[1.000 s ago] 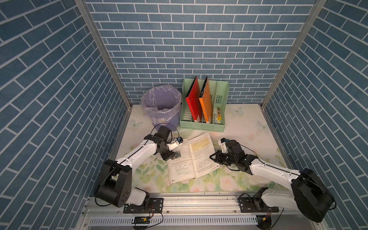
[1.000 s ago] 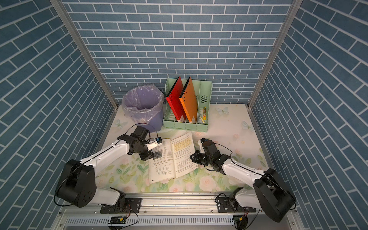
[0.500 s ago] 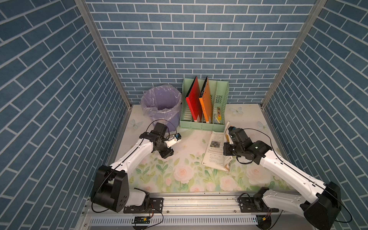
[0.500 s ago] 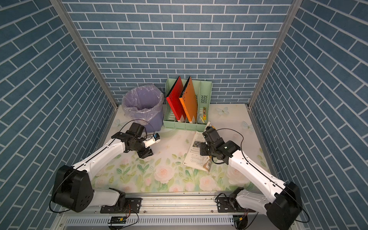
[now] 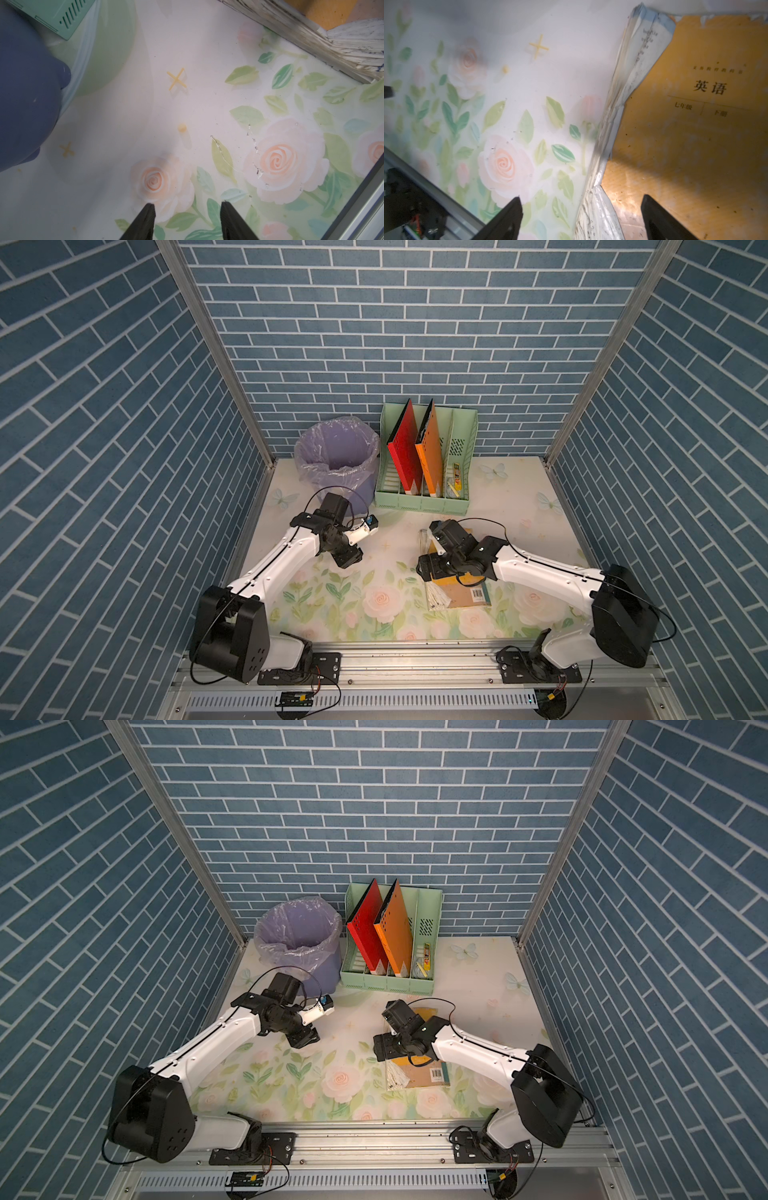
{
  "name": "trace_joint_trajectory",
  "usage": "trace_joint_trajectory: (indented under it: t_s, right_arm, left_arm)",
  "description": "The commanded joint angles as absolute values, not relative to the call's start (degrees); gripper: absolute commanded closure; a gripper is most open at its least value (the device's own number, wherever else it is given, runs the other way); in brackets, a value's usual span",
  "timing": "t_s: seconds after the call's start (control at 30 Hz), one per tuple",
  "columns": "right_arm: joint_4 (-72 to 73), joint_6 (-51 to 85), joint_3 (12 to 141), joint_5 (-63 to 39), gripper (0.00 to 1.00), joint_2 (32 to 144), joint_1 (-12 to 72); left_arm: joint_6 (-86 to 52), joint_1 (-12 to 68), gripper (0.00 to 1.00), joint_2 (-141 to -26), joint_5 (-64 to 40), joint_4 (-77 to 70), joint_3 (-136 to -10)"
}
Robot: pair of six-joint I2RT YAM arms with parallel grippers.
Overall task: Peel off the used sticky note
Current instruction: Close the book at the center of the board, then adjust the book at the center of the board.
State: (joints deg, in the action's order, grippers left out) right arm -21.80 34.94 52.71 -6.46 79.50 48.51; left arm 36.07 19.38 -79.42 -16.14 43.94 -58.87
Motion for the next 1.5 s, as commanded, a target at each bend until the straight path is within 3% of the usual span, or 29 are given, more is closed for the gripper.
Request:
trace_joint_trajectory:
  t_s: [0.0, 0.27, 0.47, 0.87, 1.17, 1.47]
  right_arm:
    - [-18.1, 37.4, 48.0, -11.2, 0.08, 71.6, 41.5]
    - [-15.0, 34.9, 33.5, -18.8, 0.12, 68.0, 19.3]
    - [-11.1, 34.7, 29.9, -22.3, 0.16, 71.3, 14.0]
    - [0.1, 36.4, 25.9, -36.2, 0.23, 78.2, 12.8]
    - [11.3, 45.2, 22.9, -44.0, 0.28, 73.6, 13.7]
    - [26.6, 58.7, 19.5, -45.2, 0.33, 68.2, 21.3]
  left_arm:
    - [33.8, 22.7, 0.44, -81.0, -17.9, 43.1, -60.9]
    - [28.3, 33.8, 0.46, -90.7, -16.1, 32.1, -64.0]
    - [28.2, 40.6, 0.46, -98.7, -14.1, 26.4, -65.8]
    - [28.2, 46.0, 0.48, -111.6, -14.3, 24.0, -72.0]
    - [28.3, 46.8, 0.49, -116.7, -13.5, 24.5, -72.8]
    - [29.1, 46.8, 0.51, -117.5, -14.6, 25.9, -72.4]
